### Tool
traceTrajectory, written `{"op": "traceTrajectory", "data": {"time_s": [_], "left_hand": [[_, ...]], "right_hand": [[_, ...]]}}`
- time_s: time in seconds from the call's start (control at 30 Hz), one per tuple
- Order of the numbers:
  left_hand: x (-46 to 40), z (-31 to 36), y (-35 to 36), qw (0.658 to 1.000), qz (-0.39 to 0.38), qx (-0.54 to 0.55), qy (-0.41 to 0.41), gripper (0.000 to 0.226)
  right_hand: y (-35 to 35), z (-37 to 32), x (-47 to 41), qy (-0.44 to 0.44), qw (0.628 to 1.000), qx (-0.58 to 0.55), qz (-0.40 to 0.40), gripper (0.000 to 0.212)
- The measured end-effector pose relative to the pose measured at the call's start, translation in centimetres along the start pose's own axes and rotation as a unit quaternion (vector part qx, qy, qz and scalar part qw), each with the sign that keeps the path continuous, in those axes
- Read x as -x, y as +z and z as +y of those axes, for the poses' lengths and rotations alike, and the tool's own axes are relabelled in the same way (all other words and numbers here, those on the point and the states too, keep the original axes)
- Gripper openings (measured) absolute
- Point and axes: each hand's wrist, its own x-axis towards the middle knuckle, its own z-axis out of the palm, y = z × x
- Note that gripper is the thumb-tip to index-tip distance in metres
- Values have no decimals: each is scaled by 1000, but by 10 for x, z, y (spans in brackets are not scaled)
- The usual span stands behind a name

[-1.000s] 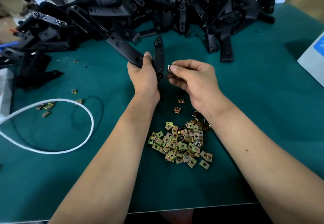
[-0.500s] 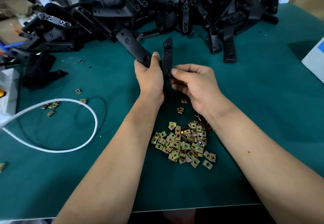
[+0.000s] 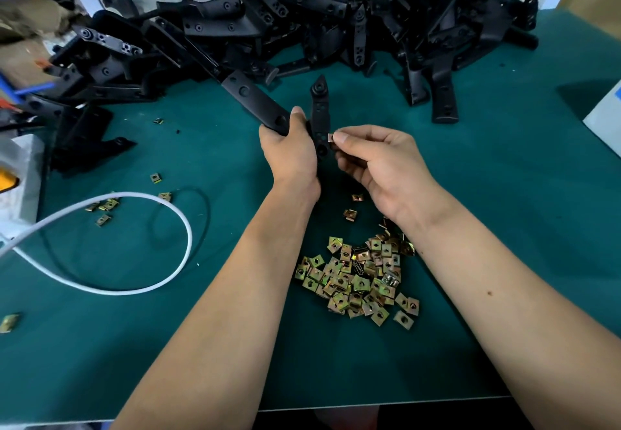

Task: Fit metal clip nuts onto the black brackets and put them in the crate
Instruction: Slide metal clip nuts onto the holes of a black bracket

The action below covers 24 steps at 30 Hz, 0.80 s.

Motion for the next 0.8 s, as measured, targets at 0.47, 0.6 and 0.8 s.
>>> {"op": "traceTrajectory", "data": {"time_s": [0.47, 0.6, 0.8], "left_hand": [[4, -6, 3, 994, 46, -61, 83, 18], [7, -7, 4, 993, 40, -69, 88, 17], [9, -6, 5, 989, 60, -81, 109, 18]], "right_hand": [[0, 7, 2, -85, 995, 54, 13, 22], [2, 10, 3, -114, 992, 54, -18, 27], [2, 13, -2, -118, 989, 83, -8, 28]]}}
